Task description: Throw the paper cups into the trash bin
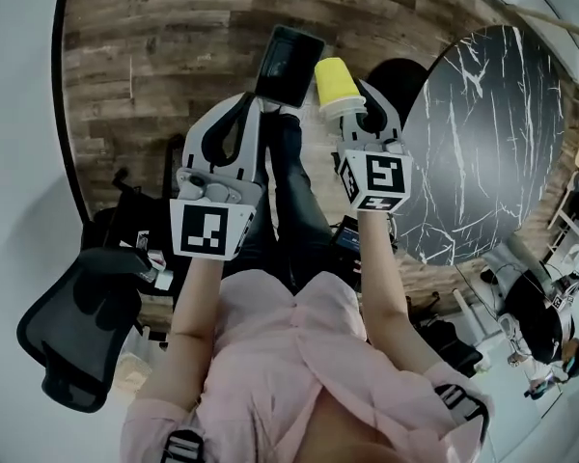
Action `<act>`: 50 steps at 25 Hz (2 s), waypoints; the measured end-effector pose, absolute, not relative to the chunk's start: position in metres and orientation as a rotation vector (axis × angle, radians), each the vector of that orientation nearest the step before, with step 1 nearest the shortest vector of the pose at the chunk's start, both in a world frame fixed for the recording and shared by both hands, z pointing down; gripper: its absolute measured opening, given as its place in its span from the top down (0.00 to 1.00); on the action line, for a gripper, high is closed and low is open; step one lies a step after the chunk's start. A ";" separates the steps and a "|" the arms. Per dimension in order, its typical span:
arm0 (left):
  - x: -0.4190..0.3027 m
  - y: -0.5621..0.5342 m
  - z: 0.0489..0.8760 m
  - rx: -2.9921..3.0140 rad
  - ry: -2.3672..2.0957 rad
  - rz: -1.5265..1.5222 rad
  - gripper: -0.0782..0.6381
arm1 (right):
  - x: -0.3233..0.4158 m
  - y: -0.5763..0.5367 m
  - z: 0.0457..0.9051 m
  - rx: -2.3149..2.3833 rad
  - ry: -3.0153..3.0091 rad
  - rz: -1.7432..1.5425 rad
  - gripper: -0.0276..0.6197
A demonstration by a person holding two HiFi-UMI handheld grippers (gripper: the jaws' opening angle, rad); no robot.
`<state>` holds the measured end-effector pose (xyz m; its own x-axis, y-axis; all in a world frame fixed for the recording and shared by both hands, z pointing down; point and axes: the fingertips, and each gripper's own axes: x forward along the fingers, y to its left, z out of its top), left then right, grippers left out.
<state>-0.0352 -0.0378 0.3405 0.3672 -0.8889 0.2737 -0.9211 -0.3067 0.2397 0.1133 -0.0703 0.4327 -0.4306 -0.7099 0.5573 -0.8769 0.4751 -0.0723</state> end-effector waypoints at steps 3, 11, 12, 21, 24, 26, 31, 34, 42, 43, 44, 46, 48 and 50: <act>-0.035 -0.037 0.364 2.255 -1.578 0.149 0.87 | 0.119 -0.073 0.469 1.333 -2.211 0.545 0.90; -0.050 -0.047 0.392 2.200 -1.606 0.153 0.87 | 0.112 -0.082 0.535 1.285 -2.152 0.638 0.90; -0.053 -0.048 0.393 2.207 -1.612 0.157 0.87 | 0.108 -0.086 0.540 1.270 -2.160 0.634 0.90; -0.065 -0.048 0.384 2.212 -1.640 0.157 0.87 | 0.092 -0.094 0.586 1.165 -2.123 0.637 0.90; -0.073 -0.050 0.386 2.198 -1.655 0.155 0.87 | 0.094 -0.090 0.607 1.146 -2.077 0.651 0.90; -0.077 -0.050 0.390 2.185 -1.661 0.157 0.87 | 0.096 -0.086 0.620 1.137 -2.051 0.667 0.90; -0.082 -0.050 0.403 2.164 -1.663 0.170 0.87 | 0.098 -0.081 0.646 1.127 -2.013 0.695 0.90; -0.084 -0.050 0.411 2.161 -1.671 0.179 0.87 | 0.096 -0.080 0.665 1.106 -2.001 0.700 0.90; -0.102 -0.040 0.453 2.075 -1.727 0.159 0.87 | 0.085 -0.076 0.732 1.020 -1.992 0.686 0.90; -0.102 -0.038 0.459 2.063 -1.732 0.158 0.87 | 0.085 -0.076 0.739 1.011 -1.991 0.680 0.90; -0.103 -0.036 0.465 2.053 -1.736 0.160 0.87 | 0.084 -0.076 0.745 1.001 -1.990 0.674 0.90; -0.103 -0.031 0.475 2.037 -1.740 0.165 0.87 | 0.084 -0.075 0.756 0.987 -1.983 0.663 0.90; -0.103 -0.028 0.484 2.029 -1.736 0.165 0.87 | 0.084 -0.073 0.765 0.978 -1.978 0.655 0.90; -0.104 -0.030 0.493 2.032 -1.730 0.163 0.87 | 0.083 -0.072 0.776 0.968 -1.973 0.644 0.90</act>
